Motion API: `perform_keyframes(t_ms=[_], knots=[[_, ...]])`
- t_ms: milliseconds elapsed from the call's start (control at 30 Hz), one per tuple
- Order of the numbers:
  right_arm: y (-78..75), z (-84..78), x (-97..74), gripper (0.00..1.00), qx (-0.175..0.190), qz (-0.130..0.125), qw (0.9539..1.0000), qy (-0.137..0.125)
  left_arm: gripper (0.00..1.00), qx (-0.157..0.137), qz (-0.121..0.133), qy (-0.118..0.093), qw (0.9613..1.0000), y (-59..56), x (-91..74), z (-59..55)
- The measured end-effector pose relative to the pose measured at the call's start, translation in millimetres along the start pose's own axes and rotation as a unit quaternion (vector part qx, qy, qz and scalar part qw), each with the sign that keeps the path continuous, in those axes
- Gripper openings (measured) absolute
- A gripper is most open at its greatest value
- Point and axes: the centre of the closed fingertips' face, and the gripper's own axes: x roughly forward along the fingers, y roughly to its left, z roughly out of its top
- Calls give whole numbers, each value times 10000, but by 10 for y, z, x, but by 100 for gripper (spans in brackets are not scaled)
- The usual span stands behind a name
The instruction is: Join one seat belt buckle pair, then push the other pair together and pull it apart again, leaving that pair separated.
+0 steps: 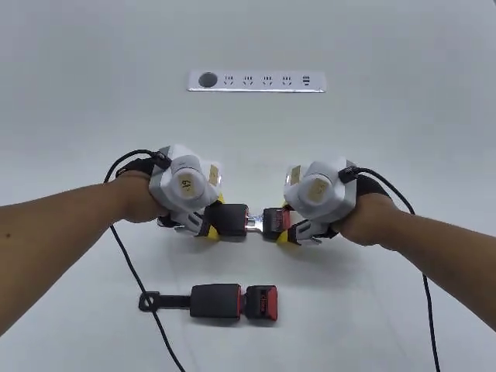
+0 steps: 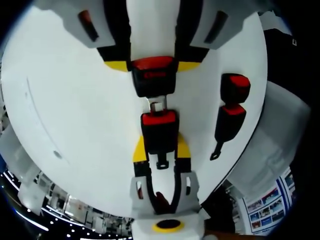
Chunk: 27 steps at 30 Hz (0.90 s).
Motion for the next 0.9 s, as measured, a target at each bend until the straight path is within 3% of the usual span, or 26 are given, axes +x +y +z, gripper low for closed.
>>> perform_keyframes(t_ms=[900], knots=[[-5, -490, -286, 34, 173, -133, 9997, 61, 34, -21, -10, -16, 10000, -14, -10, 7]])
